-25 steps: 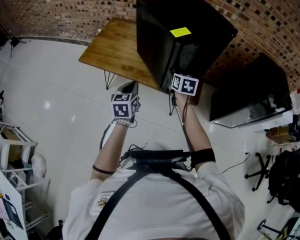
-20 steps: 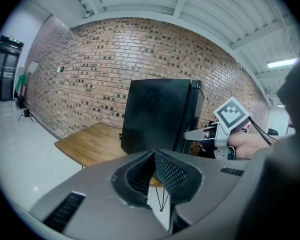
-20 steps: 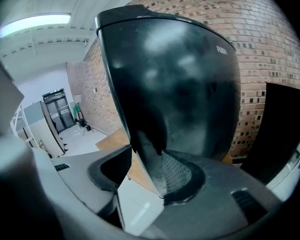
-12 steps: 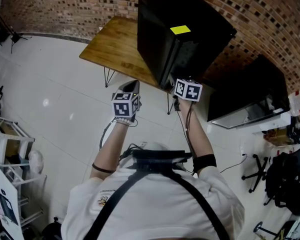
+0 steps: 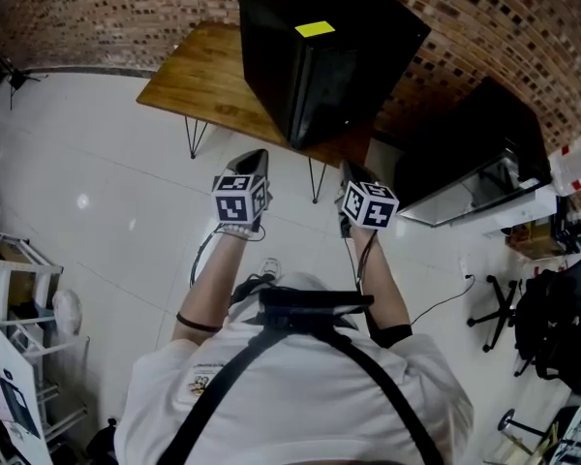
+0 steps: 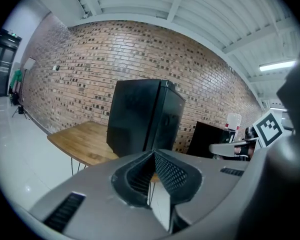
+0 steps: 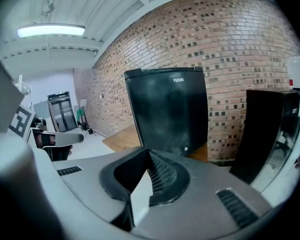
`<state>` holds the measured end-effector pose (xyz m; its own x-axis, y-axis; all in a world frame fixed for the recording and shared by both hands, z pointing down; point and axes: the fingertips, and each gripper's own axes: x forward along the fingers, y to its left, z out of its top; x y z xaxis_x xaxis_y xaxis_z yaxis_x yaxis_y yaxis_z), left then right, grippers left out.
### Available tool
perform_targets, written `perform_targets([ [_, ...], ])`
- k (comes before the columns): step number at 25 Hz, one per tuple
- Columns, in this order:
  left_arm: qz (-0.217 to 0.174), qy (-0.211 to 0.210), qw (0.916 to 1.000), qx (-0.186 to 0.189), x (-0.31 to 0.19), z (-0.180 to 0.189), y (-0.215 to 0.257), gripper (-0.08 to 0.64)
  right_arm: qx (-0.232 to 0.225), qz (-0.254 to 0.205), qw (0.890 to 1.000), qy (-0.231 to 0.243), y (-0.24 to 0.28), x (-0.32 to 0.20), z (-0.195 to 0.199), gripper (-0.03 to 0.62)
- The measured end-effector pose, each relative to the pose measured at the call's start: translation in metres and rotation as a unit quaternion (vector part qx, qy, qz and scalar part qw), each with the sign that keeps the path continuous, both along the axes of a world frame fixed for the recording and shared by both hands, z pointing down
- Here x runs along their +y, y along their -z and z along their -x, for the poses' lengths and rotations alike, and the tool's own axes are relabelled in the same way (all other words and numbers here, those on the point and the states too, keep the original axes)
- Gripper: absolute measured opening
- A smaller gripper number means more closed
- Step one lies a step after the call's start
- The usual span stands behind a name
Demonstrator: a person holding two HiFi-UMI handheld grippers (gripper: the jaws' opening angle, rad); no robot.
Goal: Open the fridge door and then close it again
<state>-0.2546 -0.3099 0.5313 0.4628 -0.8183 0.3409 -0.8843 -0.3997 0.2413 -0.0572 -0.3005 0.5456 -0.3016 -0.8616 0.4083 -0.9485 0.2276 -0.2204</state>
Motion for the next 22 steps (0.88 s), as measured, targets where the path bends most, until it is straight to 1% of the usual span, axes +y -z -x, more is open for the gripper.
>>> perform_targets([
  [5, 0.006, -0.012, 0.9999, -0.01, 0.033, -0.02, -0.006, 0.0, -0.008, 0.0, 1.0, -0.015, -0.001, 0.04, -0.023, 0.006],
  [11, 0.004, -0.012, 0.9997, -0.019, 0.071, -0.033, -0.006, 0.0, -0.02, -0.009, 0.999, -0.024, 0.007, 0.076, -0.041, 0.006],
  [16, -0.002, -0.012, 0.9996, -0.024, 0.088, -0.039, -0.002, 0.0, -0.026, -0.022, 0.999, -0.02, 0.017, 0.09, -0.043, 0.006],
  [22, -0.01, -0.012, 0.9996, -0.023, 0.095, -0.046, 0.006, 0.0, -0.025, -0.034, 0.999, -0.011, 0.03, 0.096, -0.045, 0.006],
])
